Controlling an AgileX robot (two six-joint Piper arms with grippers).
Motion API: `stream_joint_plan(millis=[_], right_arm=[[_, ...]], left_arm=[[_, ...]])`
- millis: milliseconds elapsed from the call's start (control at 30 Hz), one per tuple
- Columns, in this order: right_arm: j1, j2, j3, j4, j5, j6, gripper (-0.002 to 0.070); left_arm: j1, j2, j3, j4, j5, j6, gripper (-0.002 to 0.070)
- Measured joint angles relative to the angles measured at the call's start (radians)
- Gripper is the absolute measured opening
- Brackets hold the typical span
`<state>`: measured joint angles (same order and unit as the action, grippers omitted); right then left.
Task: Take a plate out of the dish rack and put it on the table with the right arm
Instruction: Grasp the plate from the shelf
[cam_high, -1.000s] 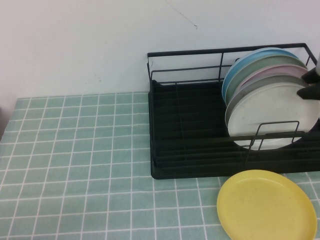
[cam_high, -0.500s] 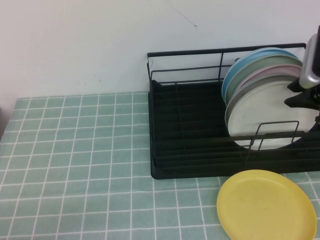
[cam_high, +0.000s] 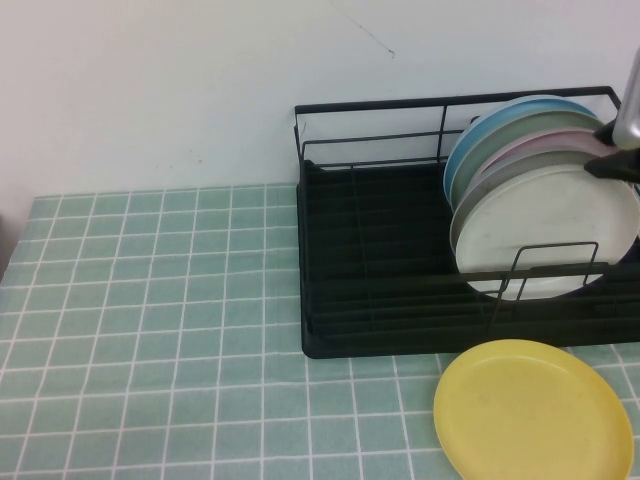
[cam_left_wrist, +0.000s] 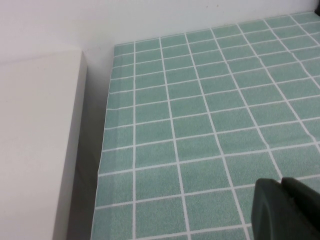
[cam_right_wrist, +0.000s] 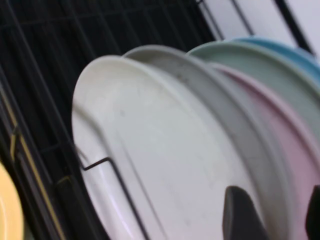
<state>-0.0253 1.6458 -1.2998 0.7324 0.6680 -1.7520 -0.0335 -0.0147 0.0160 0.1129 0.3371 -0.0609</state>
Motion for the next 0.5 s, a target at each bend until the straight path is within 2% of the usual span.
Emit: stream_joint_plan(millis=[500], right_arm=[[0.0, 0.088, 0.0, 0.0, -0.032, -0.027, 0.0283]], left_arm=[[0.0, 0.0, 0.0, 0.0, 0.0, 0.0, -0.0003]])
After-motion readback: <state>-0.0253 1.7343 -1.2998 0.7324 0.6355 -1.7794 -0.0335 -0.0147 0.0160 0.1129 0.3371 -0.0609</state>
